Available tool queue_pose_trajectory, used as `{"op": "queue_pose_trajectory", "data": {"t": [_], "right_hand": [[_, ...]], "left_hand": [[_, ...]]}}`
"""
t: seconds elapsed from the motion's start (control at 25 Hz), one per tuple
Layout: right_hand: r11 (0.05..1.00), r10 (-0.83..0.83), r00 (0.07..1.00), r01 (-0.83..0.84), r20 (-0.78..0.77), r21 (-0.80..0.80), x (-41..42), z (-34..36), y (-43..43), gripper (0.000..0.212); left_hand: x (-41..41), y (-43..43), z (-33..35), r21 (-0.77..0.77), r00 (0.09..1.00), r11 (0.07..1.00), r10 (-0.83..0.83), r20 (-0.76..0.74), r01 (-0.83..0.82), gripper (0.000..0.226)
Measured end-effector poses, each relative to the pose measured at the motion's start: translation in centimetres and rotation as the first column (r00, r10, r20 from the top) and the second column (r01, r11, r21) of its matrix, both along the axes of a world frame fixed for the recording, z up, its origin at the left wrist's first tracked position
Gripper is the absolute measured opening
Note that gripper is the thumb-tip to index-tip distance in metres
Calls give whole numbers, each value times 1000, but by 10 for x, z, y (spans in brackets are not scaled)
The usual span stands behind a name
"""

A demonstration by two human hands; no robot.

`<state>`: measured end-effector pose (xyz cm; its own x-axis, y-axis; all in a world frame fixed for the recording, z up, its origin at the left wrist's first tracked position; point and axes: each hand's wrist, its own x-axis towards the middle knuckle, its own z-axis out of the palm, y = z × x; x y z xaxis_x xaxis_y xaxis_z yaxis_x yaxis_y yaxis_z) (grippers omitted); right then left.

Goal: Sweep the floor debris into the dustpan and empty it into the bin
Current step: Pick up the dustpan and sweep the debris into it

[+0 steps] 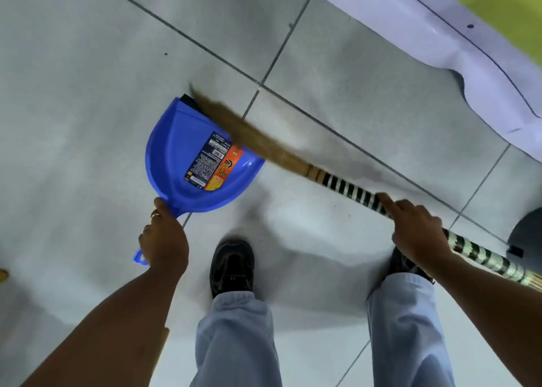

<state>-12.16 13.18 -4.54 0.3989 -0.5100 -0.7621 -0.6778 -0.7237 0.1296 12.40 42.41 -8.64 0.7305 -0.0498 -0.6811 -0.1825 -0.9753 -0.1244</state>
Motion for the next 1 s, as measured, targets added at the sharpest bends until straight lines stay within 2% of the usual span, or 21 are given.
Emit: {"op": "queue_pose_trajectory", "data": {"t": [0.16,0.28,0.44,0.52,0.64,0.72,0.8,0.88,1.0], "right_hand": [[995,-72,991,79,113,-56,-16,-7,-8,82],[977,-156,979,172,129,-124,-2,-19,-11,80],[999,-37,997,38,61,-18,13,-32,13,75],[1000,-3,997,1,78,24,4,-30,24,78],[993,-102,989,108,112,-53,-11,-29,18,78],[986,-146,988,150,58,-75,-21,-31,17,75],[993,-114,993,114,6,13,-27,-31,31,76],[991,-107,994,105,26,78,-37,-31,44,79],[976,-213,972,209,94,55,-48,-37,49,80]], "left_hand": [[-3,3,-15,-19,1000,1000,15,-2,-15,56],[-12,4,-16,-27,998,998,59,-15,-59,50],[-18,10,-20,-12,999,999,48,-13,-49,45],[-19,10,-20,-14,999,999,42,-14,-42,46],[-23,8,-20,-5,999,999,42,-13,-42,46],[-30,6,-19,0,1000,1000,26,-3,-26,46],[-34,9,-19,3,1000,1000,9,3,-9,46],[-41,10,-19,9,1000,1000,-5,-1,5,46],[-50,8,-18,14,1000,1000,1,-1,-1,46]]}}
